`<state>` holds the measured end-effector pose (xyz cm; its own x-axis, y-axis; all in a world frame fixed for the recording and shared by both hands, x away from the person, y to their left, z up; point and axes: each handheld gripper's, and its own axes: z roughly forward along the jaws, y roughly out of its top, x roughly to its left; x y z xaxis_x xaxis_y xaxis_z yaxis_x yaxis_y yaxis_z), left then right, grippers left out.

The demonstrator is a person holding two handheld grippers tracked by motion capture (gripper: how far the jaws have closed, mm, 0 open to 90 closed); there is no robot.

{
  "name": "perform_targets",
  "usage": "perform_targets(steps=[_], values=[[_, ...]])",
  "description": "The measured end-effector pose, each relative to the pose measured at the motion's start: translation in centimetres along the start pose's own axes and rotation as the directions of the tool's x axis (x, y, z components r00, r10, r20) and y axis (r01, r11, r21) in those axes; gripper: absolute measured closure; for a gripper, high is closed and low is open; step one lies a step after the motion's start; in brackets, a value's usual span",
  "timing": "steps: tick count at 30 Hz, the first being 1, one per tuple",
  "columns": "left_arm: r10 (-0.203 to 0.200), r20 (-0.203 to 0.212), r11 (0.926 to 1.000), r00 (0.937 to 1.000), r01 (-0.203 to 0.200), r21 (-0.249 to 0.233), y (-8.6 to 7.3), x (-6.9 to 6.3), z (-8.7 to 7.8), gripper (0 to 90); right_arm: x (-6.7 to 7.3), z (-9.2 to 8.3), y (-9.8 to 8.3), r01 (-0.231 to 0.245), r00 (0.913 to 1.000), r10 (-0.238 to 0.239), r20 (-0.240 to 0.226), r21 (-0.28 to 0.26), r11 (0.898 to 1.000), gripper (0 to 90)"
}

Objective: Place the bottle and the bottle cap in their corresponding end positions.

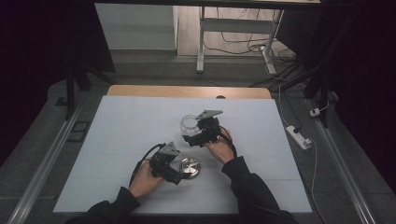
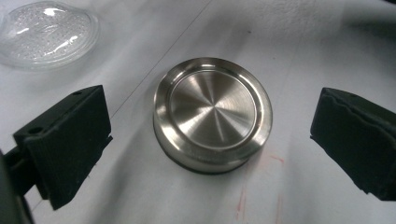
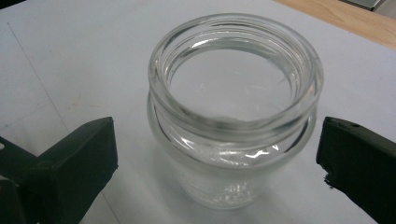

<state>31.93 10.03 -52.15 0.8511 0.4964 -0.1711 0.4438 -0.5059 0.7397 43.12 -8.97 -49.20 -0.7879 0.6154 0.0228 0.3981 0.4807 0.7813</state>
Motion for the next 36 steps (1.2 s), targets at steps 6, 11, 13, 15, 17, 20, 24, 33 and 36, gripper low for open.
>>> perform_targets(steps=[6,11,13,15,17,20,24,33,36], values=[[-0.025,0.036,0.9995,0.9991,0.025,-0.018,-0.3,0.3,-1.0,0.0,0.0,-0.5,-0.5,-0.018,0.9998,0.018,-0.003,-0.006,1.000,0.0],[-0.032,0.049,0.9989,0.9983,0.034,-0.033,-0.4,0.4,-1.8,0.0,0.2,-1.0,-1.2,-0.023,0.9997,0.023,-0.013,0.002,1.000,0.0],[-0.033,0.054,0.9988,0.9980,0.035,-0.035,-0.5,0.4,-2.1,0.0,0.3,-1.2,-1.5,-0.024,0.9995,0.024,-0.020,0.012,1.000,0.0],[-0.036,0.051,0.9985,0.9980,0.038,-0.040,-0.6,0.5,-2.4,0.0,0.3,-1.4,-1.7,-0.018,0.9996,0.018,-0.022,0.016,1.000,0.0],[-0.035,0.045,0.9985,0.9984,0.037,-0.040,-0.7,0.5,-2.6,0.0,0.4,-1.6,-1.9,-0.015,0.9995,0.015,-0.028,0.019,1.000,0.0],[-0.029,0.039,0.9991,0.9988,0.030,-0.029,-0.9,0.6,-3.0,0.0,0.7,-1.9,-2.1,-0.012,0.9991,0.013,-0.040,0.024,1.000,0.0],[-0.034,0.038,0.9991,0.9987,0.035,-0.025,-1.3,0.7,-3.5,0.0,1.0,-2.3,-2.4,-0.010,0.9984,0.011,-0.055,0.021,1.000,0.0],[-0.054,0.031,0.9976,0.9981,0.055,-0.041,-2.2,0.8,-4.9,0.0,1.5,-3.6,-3.0,-0.010,0.9975,0.010,-0.069,0.007,1.000,0.0],[-0.063,0.025,0.9971,0.9977,0.064,-0.042,-2.4,0.7,-5.3,0.0,1.6,-4.0,-3.2,-0.010,0.9972,0.011,-0.074,0.006,1.000,0.0]])
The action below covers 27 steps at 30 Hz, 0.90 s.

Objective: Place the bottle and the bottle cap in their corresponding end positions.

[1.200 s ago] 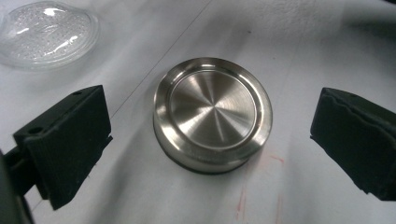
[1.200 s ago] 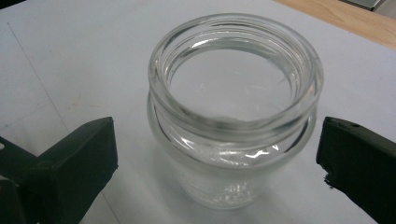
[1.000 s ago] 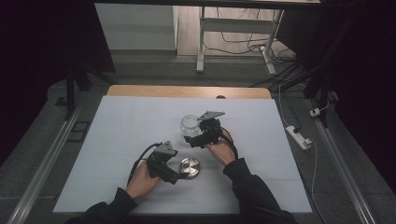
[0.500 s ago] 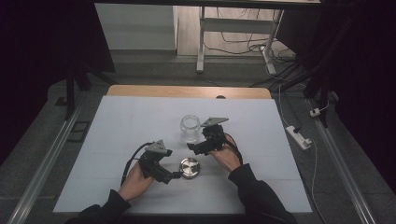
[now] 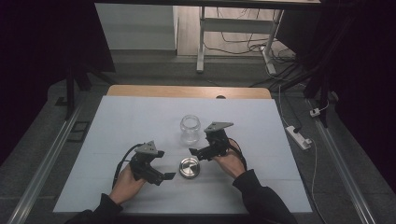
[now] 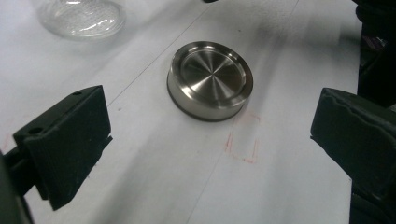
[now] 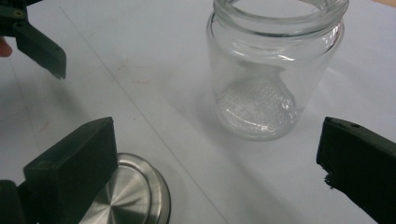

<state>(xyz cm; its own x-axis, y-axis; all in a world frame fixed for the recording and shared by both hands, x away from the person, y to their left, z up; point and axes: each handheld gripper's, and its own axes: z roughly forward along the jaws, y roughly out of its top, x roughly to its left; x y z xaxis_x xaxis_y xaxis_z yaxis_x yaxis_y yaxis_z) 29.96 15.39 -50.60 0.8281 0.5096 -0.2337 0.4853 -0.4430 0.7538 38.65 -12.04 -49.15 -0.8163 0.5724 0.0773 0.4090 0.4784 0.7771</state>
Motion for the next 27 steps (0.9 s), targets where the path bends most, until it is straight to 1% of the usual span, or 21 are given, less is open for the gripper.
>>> perform_targets(steps=[8,11,15,18,24,27], values=[[-0.013,-0.024,0.9999,0.9996,0.014,0.003,-0.7,-0.2,-1.1,0.0,0.6,-1.2,-0.8,0.012,0.9998,-0.011,-0.017,0.008,1.000,0.0],[-0.015,-0.033,0.9999,0.9993,0.015,0.008,-1.0,-0.3,-1.5,0.0,0.8,-1.8,-1.2,0.019,0.9997,-0.018,-0.019,0.007,1.000,0.0],[-0.021,-0.045,0.9998,0.9988,0.021,0.002,-1.4,-0.4,-2.1,0.0,1.2,-2.7,-1.8,0.021,0.9996,-0.021,-0.020,0.002,1.000,0.0],[-0.030,-0.056,0.9996,0.9980,0.030,-0.003,-1.8,-0.4,-2.7,0.0,1.3,-3.4,-2.2,0.026,0.9995,-0.026,-0.018,-0.002,1.000,0.0],[-0.050,-0.081,0.9987,0.9955,0.049,-0.010,-2.8,-0.3,-4.0,0.0,1.4,-5.0,-3.3,0.013,0.9999,-0.013,-0.008,-0.011,1.000,0.0],[-0.072,-0.094,0.9974,0.9930,0.070,-0.019,-3.4,-0.3,-4.7,0.0,1.4,-5.9,-4.0,0.009,1.0000,-0.009,0.003,-0.020,1.000,0.0]])
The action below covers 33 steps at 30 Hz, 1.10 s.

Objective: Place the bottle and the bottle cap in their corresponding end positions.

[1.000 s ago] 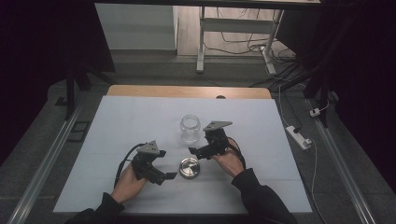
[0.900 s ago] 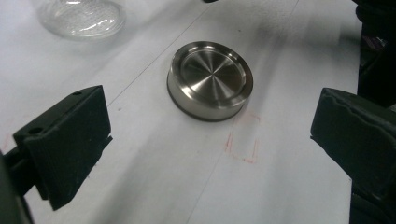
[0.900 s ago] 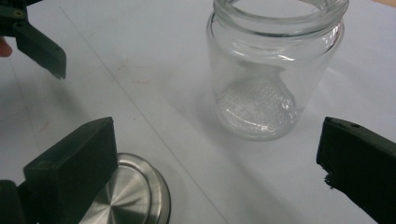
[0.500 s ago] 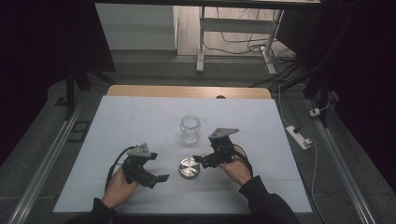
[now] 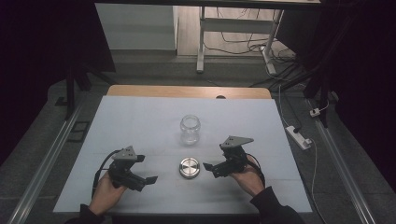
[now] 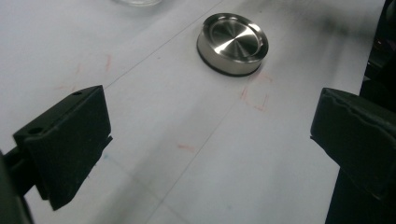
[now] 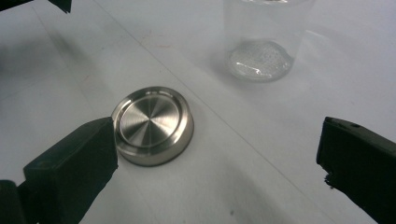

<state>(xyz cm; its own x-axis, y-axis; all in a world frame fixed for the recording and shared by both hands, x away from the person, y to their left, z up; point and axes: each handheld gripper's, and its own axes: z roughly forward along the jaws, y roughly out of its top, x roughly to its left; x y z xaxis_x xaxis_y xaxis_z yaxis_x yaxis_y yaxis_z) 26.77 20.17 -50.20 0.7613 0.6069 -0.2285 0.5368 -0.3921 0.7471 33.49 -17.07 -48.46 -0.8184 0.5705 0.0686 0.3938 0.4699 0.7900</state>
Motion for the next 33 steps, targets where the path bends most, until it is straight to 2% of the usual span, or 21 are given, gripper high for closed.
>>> perform_targets(steps=[11,20,27,33], values=[[-0.037,-0.052,0.9993,0.9980,0.037,-0.003,-1.9,0.4,-1.9,0.0,-0.3,-2.8,-2.3,-0.017,0.9988,0.017,0.047,0.005,1.000,0.0],[-0.069,-0.094,0.9976,0.9932,0.069,-0.009,-3.5,0.5,-3.4,0.0,-0.4,-4.9,-4.7,-0.040,0.9947,0.039,0.096,0.016,0.999,0.0],[-0.093,-0.120,0.9957,0.9884,0.091,-0.018,-4.8,0.5,-4.5,0.0,-0.6,-6.9,-6.2,-0.070,0.9876,0.070,0.141,-0.004,0.998,0.0],[-0.113,-0.145,0.9936,0.9830,0.112,-0.017,-6.0,0.4,-5.4,0.0,-0.7,-8.7,-7.7,-0.094,0.9759,0.094,0.197,-0.009,0.996,0.0]])
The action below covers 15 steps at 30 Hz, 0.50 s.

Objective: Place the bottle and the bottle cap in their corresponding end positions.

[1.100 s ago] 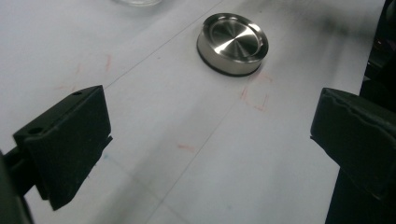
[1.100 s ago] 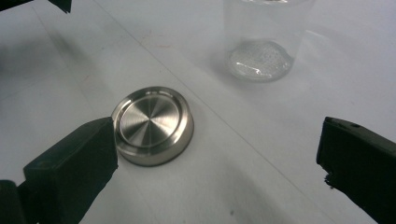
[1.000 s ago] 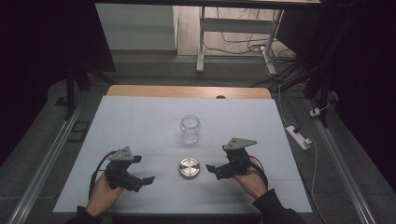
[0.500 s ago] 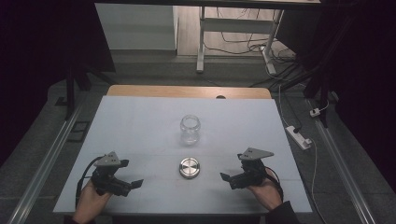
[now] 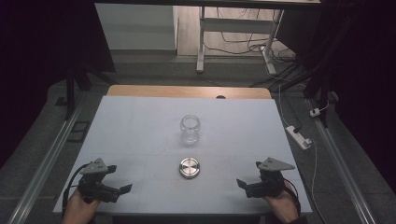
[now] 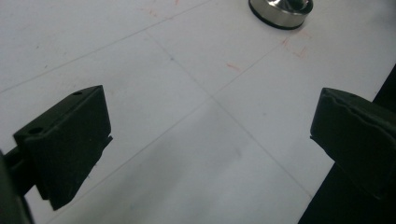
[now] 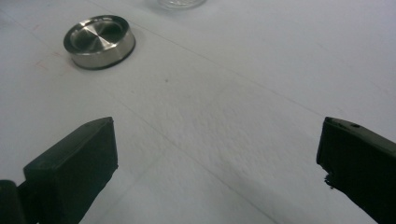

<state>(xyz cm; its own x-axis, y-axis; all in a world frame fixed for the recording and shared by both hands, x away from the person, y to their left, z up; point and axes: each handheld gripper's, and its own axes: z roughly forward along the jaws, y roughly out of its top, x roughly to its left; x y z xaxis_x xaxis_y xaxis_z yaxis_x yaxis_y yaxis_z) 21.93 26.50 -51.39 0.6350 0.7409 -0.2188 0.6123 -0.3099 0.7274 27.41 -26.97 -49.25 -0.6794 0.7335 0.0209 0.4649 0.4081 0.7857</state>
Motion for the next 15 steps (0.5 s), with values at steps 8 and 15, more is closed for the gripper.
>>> perform_targets(steps=[8,15], values=[[-0.029,-0.033,0.9995,0.9990,0.029,0.012,-1.5,0.2,-0.9,0.0,-0.6,-1.7,-1.6,-0.044,0.9983,0.044,0.039,0.005,0.999,0.0],[-0.052,-0.061,0.9984,0.9968,0.053,0.021,-2.6,0.5,-1.5,0.0,-0.7,-2.6,-2.4,-0.058,0.9963,0.058,0.063,0.001,0.998,0.0]])
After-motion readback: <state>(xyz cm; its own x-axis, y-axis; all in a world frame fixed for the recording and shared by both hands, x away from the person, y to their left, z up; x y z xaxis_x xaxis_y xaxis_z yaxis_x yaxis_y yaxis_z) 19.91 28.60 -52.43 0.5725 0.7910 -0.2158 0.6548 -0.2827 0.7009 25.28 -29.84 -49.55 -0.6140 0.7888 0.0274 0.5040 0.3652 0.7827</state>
